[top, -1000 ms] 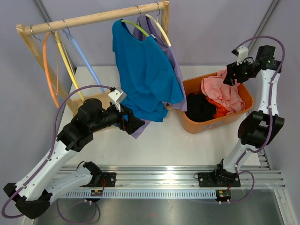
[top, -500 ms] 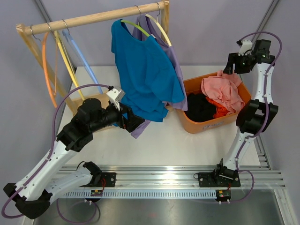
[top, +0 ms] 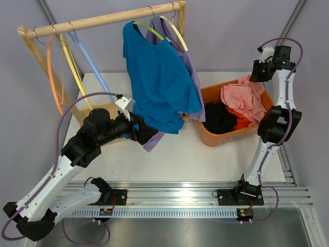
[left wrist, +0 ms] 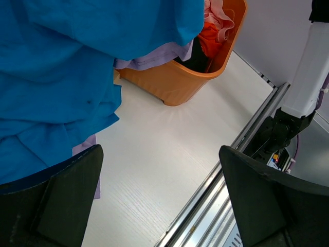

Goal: Remove the t-shirt from the hanger
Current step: Place the tshirt into the basket

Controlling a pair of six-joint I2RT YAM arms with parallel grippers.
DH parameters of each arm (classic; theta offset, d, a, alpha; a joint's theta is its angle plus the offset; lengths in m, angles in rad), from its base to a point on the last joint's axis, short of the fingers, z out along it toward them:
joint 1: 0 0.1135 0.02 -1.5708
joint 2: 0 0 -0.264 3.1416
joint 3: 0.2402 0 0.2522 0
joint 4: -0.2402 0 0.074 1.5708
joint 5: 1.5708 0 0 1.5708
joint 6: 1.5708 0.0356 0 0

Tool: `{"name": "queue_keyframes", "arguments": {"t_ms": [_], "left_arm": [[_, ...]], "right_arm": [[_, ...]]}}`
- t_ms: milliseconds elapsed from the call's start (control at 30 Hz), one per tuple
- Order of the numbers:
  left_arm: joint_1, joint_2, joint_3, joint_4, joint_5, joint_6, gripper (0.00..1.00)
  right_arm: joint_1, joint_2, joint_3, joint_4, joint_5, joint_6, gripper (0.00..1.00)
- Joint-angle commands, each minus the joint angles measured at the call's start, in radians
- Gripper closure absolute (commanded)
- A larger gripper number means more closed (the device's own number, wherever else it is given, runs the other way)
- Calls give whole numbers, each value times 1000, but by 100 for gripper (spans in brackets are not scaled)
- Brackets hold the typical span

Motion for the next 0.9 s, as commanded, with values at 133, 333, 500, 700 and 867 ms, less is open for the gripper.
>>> {"name": "queue_keyframes", "arguments": {"t_ms": [133,333,500,700,867], "left_arm": [[-5,-5,10,54,-20,-9,1],[-5,-6,11,51,-25,-10,1],[-5,-9,16,40,-34,-10,1],[-5,-15,16,43,-49,-1,1],[-5,-12,22,40,-58,8,1]], "right_arm": [[21,32,57,48,26,18,85],[21,-16,16,83,-17,12,100],[21,-255,-231,236,-179,-30,100],[21,-527,-480,356,-353,-131,100],[19,-629,-589,318,-359,-192,100]]}}
